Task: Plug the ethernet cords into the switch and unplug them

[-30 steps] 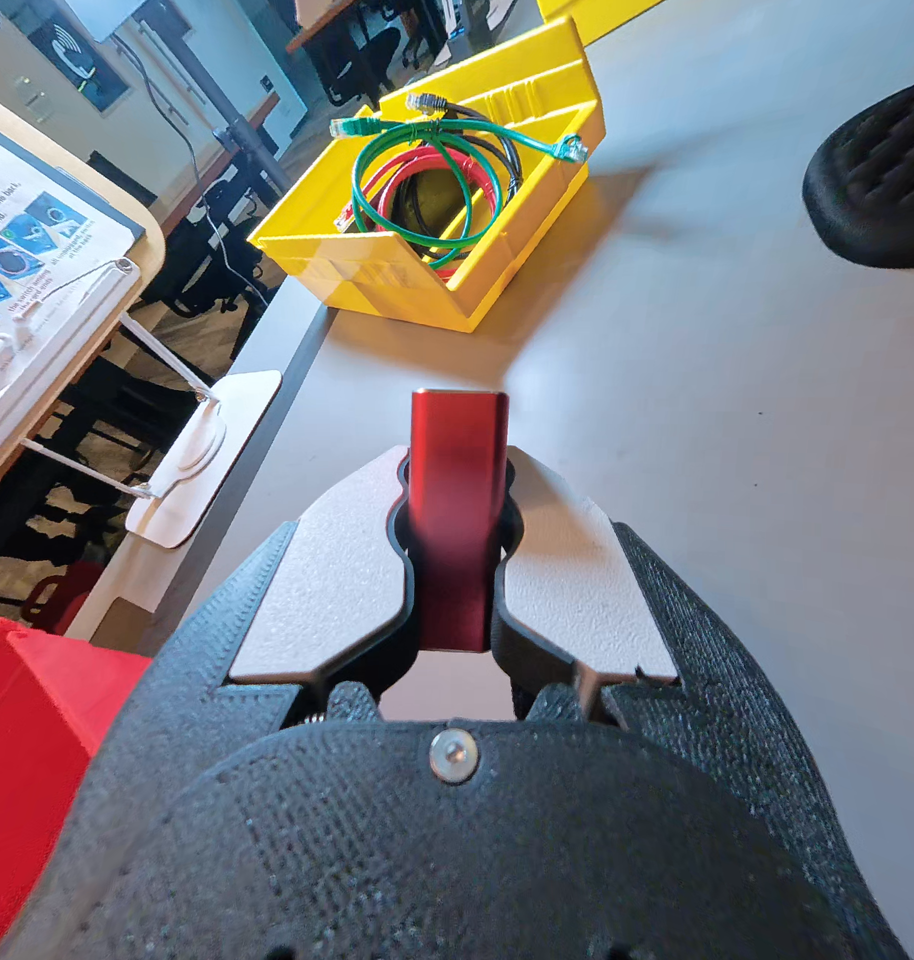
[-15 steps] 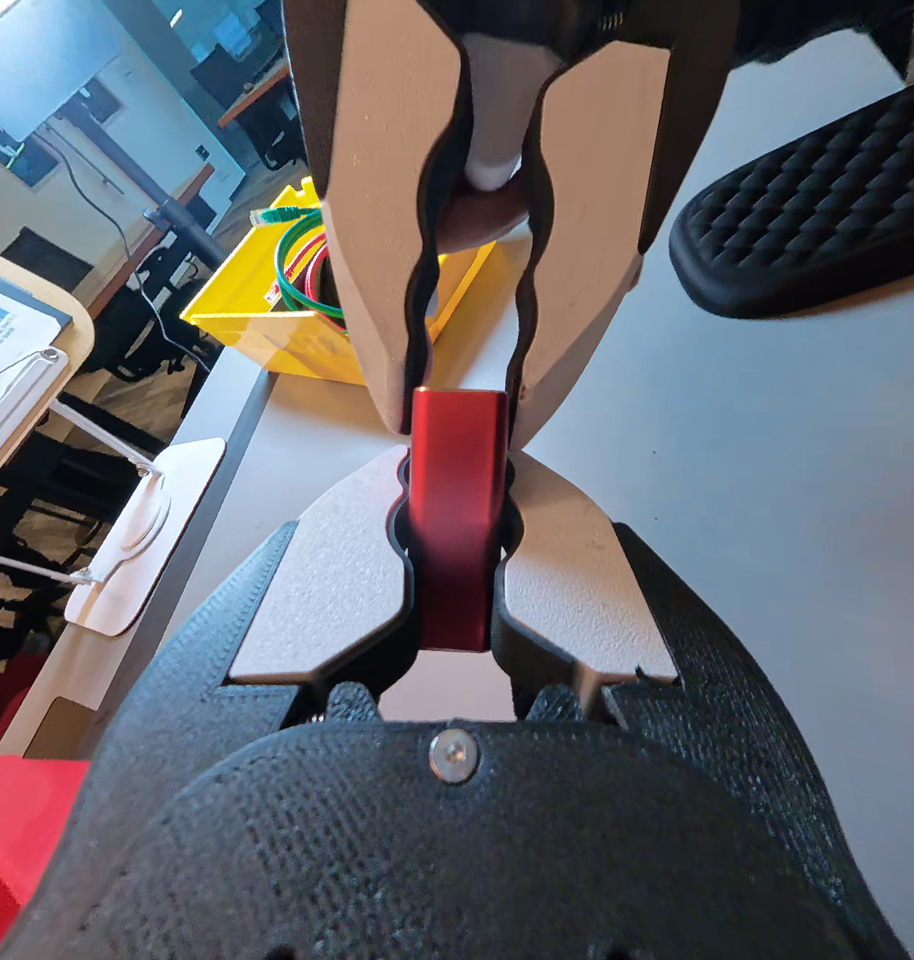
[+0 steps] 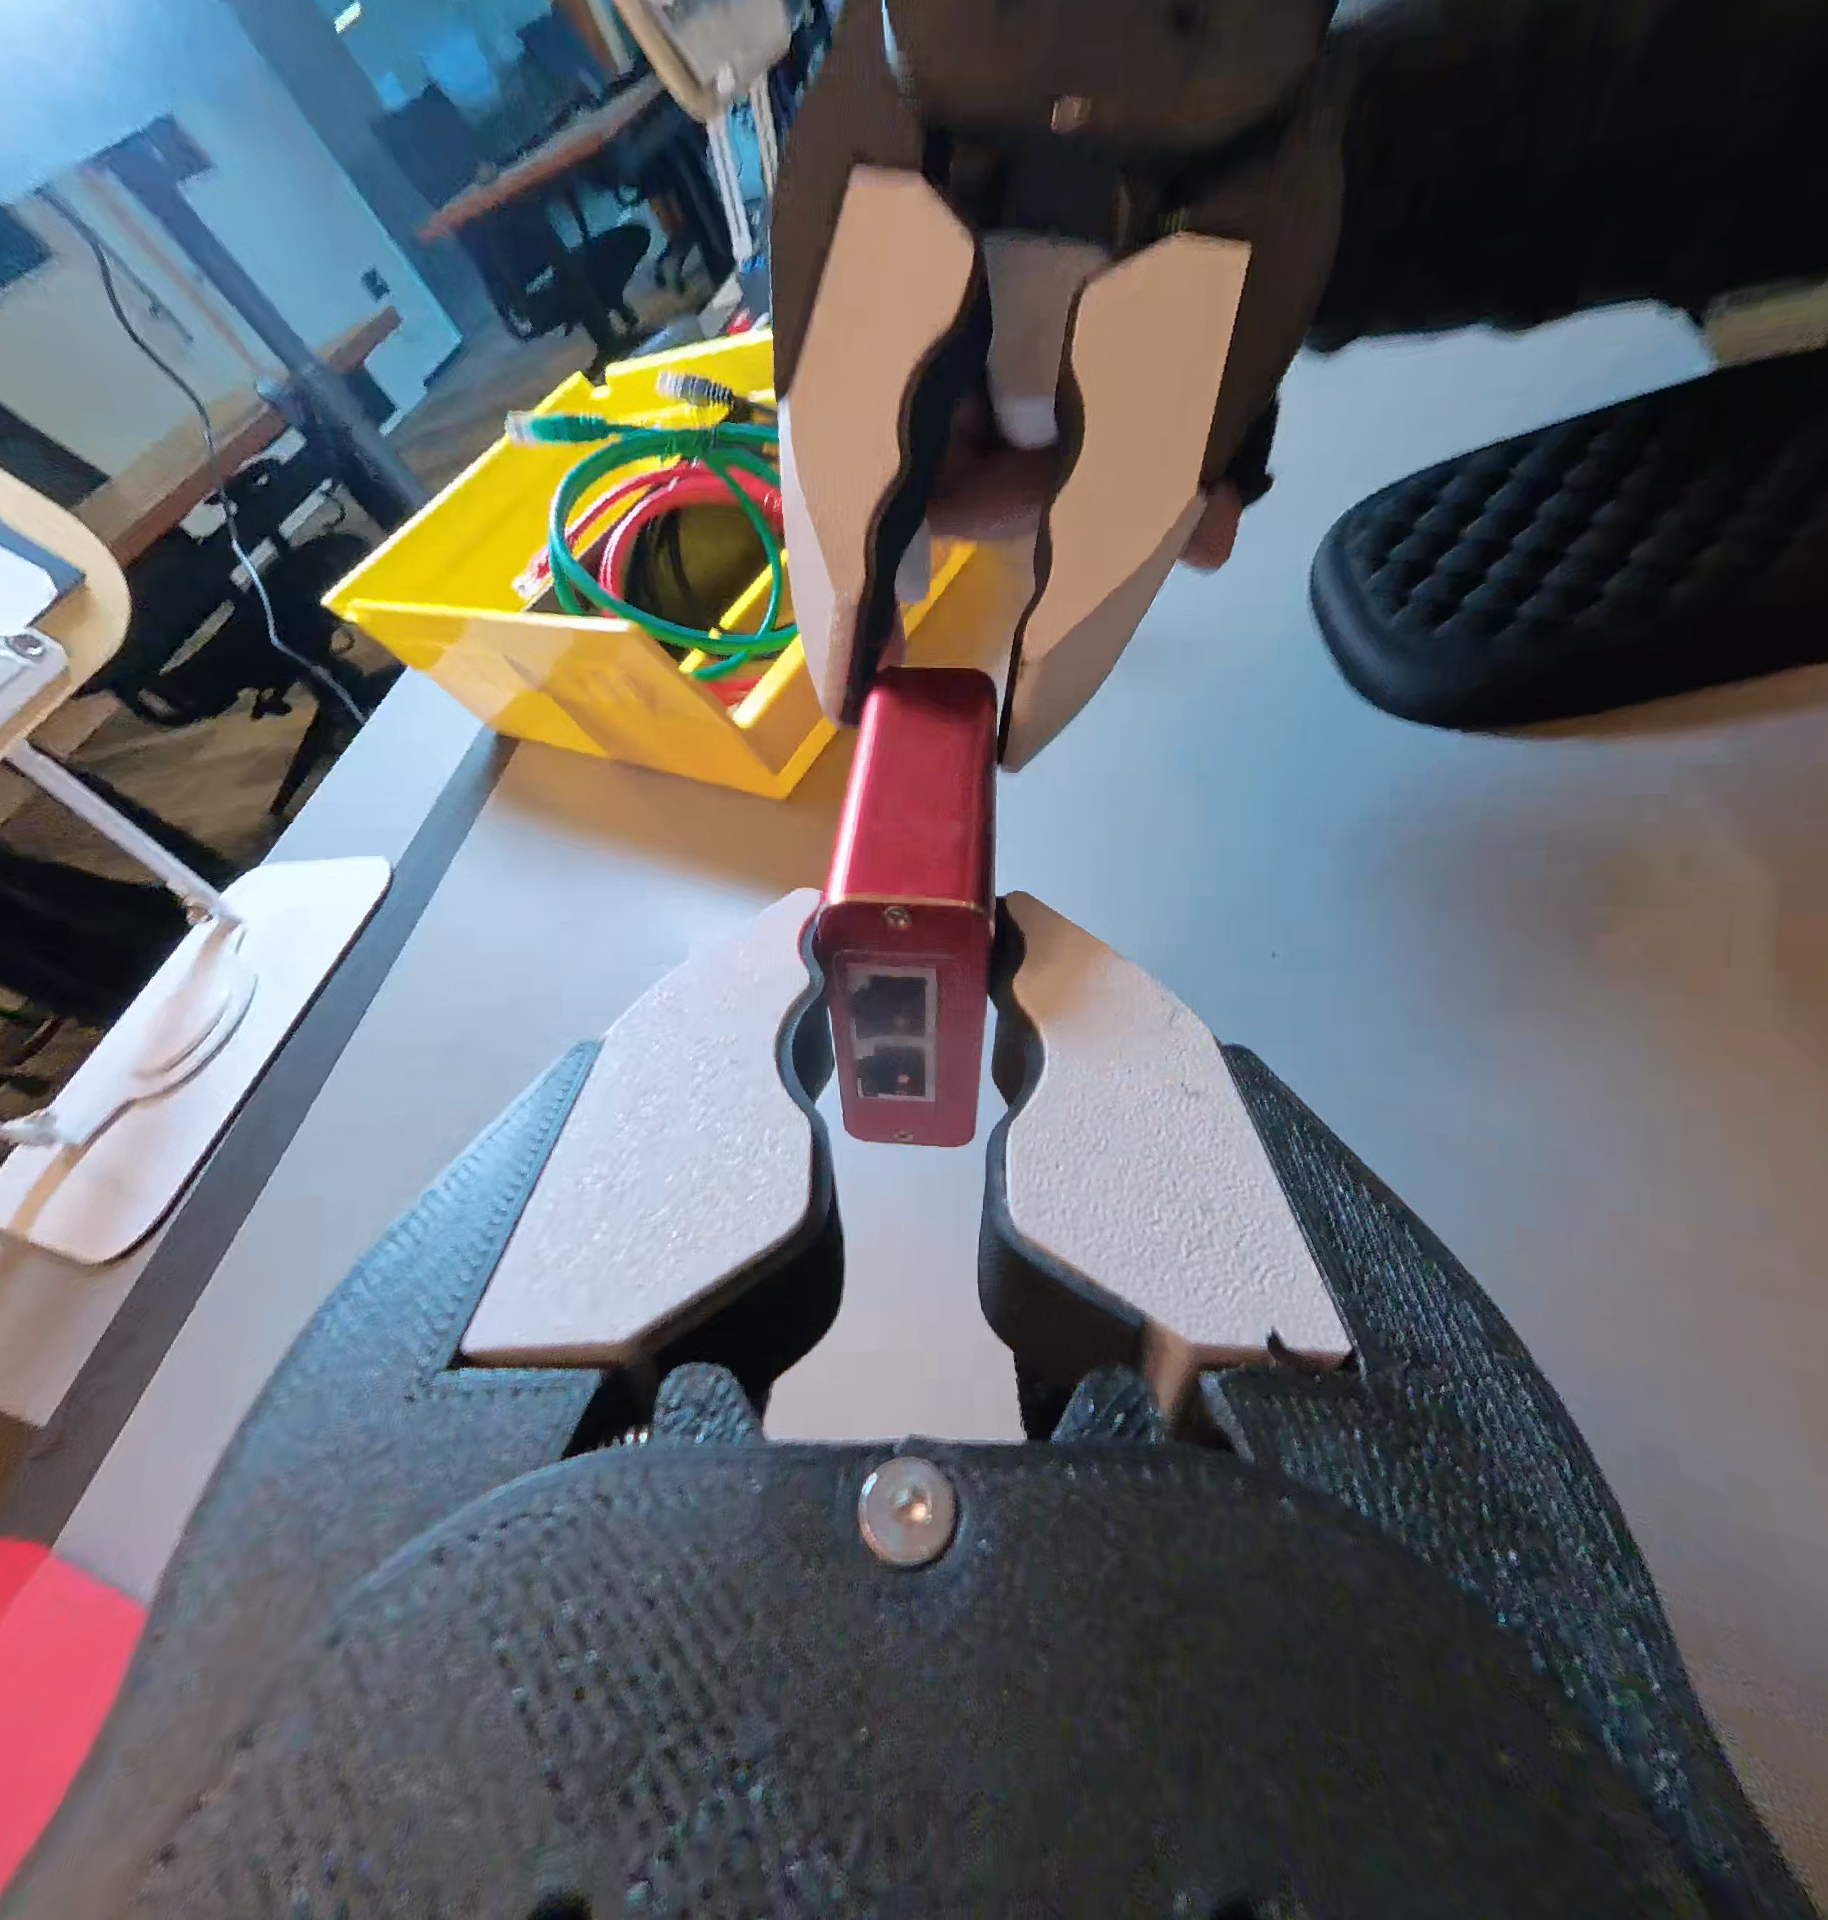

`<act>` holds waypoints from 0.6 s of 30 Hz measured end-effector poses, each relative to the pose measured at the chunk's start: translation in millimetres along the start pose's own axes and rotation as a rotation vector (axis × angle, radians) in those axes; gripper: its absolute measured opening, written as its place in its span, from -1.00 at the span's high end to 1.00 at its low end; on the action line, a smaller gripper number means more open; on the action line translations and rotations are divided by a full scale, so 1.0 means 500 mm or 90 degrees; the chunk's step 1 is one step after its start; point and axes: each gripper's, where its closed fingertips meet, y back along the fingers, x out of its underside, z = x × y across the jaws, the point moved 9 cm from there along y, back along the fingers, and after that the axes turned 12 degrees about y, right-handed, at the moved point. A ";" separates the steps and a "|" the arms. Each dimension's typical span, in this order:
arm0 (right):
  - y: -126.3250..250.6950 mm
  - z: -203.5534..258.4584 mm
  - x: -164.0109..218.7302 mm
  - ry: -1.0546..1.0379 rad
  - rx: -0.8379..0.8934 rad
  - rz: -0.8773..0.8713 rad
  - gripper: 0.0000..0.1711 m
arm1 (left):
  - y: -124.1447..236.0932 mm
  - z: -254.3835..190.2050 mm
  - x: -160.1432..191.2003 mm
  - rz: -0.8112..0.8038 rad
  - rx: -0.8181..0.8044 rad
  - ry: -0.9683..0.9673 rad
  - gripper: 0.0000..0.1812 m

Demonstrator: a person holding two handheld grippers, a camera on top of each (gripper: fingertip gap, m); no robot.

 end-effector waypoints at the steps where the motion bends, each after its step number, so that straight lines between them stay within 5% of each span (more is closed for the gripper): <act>1: 0.003 -0.003 -0.009 0.015 0.003 0.019 0.67 | -0.002 0.000 0.002 0.014 -0.007 -0.006 0.70; 10: -0.052 0.018 -0.062 0.168 -0.068 0.215 0.69 | -0.018 -0.027 0.000 0.033 -0.025 -0.077 0.70; 14: -0.033 -0.013 -0.071 0.132 -0.071 0.178 0.69 | 0.001 -0.014 -0.016 -0.047 -0.031 -0.031 0.69; 18: 0.026 -0.092 -0.044 0.144 -0.003 0.255 0.69 | 0.048 0.037 -0.028 -0.127 -0.098 0.068 0.61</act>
